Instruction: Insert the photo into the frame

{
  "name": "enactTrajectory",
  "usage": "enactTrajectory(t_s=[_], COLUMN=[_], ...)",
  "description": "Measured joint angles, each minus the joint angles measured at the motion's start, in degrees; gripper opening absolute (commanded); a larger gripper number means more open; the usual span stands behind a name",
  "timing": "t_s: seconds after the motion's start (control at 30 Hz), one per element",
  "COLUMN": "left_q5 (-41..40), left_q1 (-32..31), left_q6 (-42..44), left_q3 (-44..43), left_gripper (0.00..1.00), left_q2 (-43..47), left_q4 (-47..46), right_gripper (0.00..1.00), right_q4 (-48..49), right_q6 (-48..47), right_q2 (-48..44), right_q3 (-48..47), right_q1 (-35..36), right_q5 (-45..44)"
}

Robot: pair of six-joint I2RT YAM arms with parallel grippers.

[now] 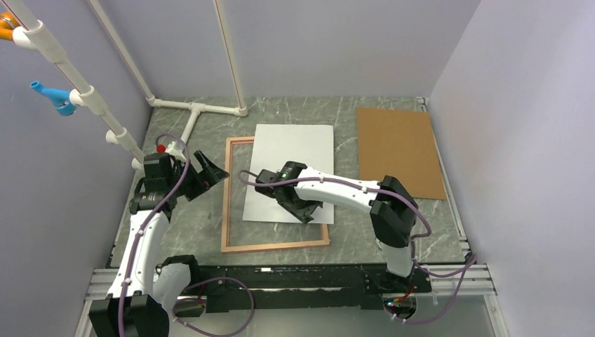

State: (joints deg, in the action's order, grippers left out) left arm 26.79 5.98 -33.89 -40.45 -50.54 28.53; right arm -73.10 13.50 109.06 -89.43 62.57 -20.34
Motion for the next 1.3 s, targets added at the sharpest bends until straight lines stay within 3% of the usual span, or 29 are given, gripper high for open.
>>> enactTrajectory(t_s=[0.13,0.3,0.47,0.67,0.97,1.13,1.3], left_q5=[0.81,1.90,3.41,6.45,10.32,11.02,11.43], left_q1=[0.00,0.00,0.00,0.00,0.00,0.00,0.00], left_q6=[0.00,0.28,0.68,1.31,1.86,2.86,3.10], left_q3=[0.63,0.90,0.98,3.19,4.96,4.96,4.96], left_gripper=[0.99,0.99,1.00,0.99,0.99,0.99,0.99], left_q2=[-0.20,-1.01,-1.62,-2.45,-6.21,-6.45,-6.78], left_q4=[-1.03,-1.29,-1.55,-3.80,-5.01,-5.01,-4.83], right_gripper=[0.84,0.90,0.91,0.92,0.87,0.82,0.68], right_q4=[-0.31,2.05,8.70,18.21,34.49,43.52,52.72], right_q6=[2.05,2.34,2.49,3.74,7.80,10.19,12.76], right_q2=[-0.61,-5.29,-13.53,-19.41,-19.37,-14.53,-7.37], right_q3=[-0.04,-0.07,2.12,10.69,27.45,31.52,32.76], right_q1=[-1.18,-6.88,-17.97,-34.45,-50.29,-54.80,-55.54], right_q5=[-0.70,5.05,15.87,32.41,55.60,61.57,65.22])
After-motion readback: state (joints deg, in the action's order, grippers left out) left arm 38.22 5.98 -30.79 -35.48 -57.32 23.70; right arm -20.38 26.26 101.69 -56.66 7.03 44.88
